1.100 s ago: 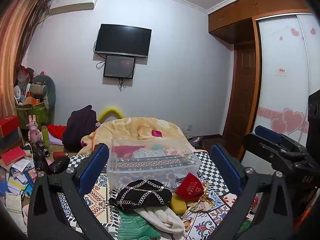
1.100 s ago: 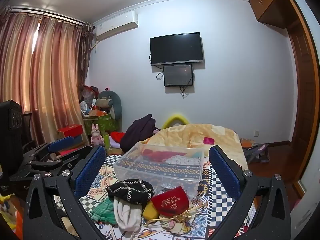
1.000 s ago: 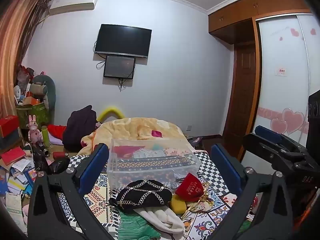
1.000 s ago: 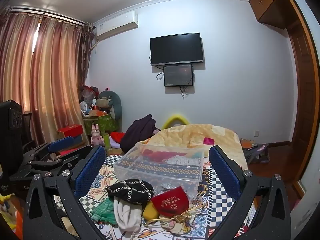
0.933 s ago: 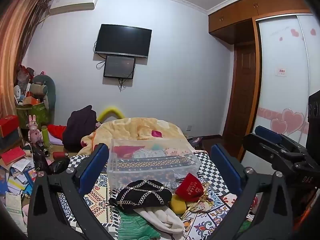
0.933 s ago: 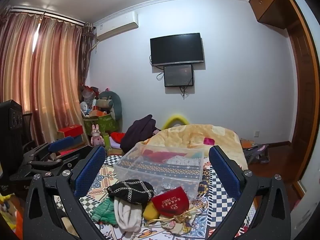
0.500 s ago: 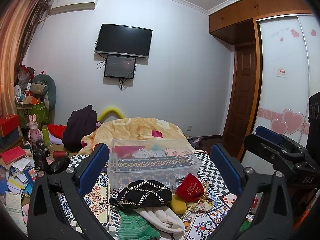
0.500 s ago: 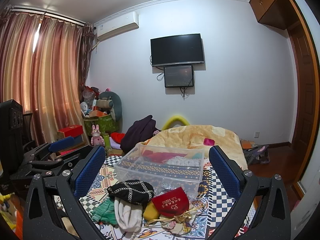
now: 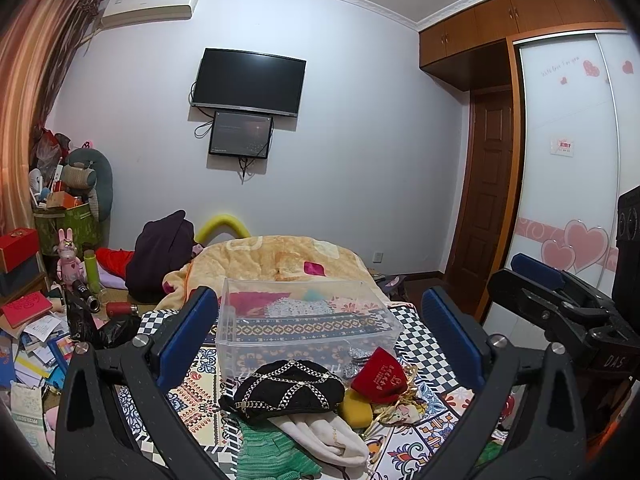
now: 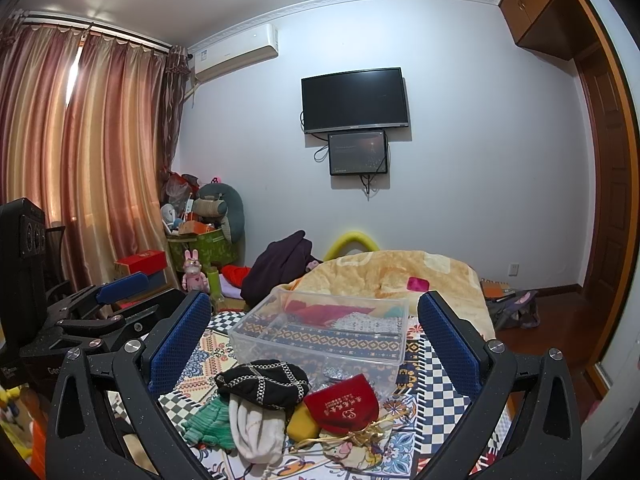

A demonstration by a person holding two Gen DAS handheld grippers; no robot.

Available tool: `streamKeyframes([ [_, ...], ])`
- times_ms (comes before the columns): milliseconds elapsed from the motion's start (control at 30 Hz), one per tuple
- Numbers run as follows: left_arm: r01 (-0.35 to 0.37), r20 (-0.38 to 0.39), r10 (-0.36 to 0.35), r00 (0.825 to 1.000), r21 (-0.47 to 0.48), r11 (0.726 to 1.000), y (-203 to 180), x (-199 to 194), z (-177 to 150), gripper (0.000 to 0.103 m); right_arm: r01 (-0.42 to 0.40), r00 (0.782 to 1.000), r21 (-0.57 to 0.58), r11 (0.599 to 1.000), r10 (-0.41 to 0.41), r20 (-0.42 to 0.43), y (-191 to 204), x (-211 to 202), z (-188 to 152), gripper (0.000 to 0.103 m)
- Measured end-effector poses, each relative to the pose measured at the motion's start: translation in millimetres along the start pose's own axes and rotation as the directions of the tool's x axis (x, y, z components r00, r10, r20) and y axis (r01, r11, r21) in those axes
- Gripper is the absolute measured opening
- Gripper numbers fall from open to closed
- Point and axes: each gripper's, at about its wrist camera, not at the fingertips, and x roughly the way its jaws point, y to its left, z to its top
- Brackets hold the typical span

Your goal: Organize soft objects

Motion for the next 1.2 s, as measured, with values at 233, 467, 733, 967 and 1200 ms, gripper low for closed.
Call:
streamKeyframes([
  [233, -0.001, 0.001, 0.001, 1.000, -0.001, 1.000, 1.0, -0.7, -0.5, 0.103, 0.001, 1.000, 0.001, 1.000, -0.001, -0.001, 0.5, -0.1, 0.8, 0.103],
  [467, 0.001, -0.004, -0.001, 1.000, -0.004, 1.000, 2.3, 1.2, -4.2, 0.103, -0.001, 1.000, 0.002, 1.000, 0.001, -0.004, 0.9, 0.7, 1.1, 0.103],
  [733, -0.011, -0.052, 0.011, 0.999, -0.014, 1.000, 6.7, 16.1, -11.9, 0.103, 0.014, 0.999, 0.008, 1.000, -0.013, -0.045, -4.2, 14.4, -9.4, 0.103],
  [967, -0.030, -0.160, 0.026, 0.987, -0.021, 0.999, 22.1, 58.6, -39.0, 0.103, 0.054, 0.989, 0.022, 0.998, -0.050, -0.143, -18.4, 43.2, -32.0, 0.103],
  [1200, -0.045, -0.302, 0.028, 0.953, -0.049, 0.998, 36.2, 98.1, -70.0, 0.103, 0.053, 0.962, 0.058, 0.997, -0.035, -0.270, -33.9, 72.0, -59.3, 0.103],
])
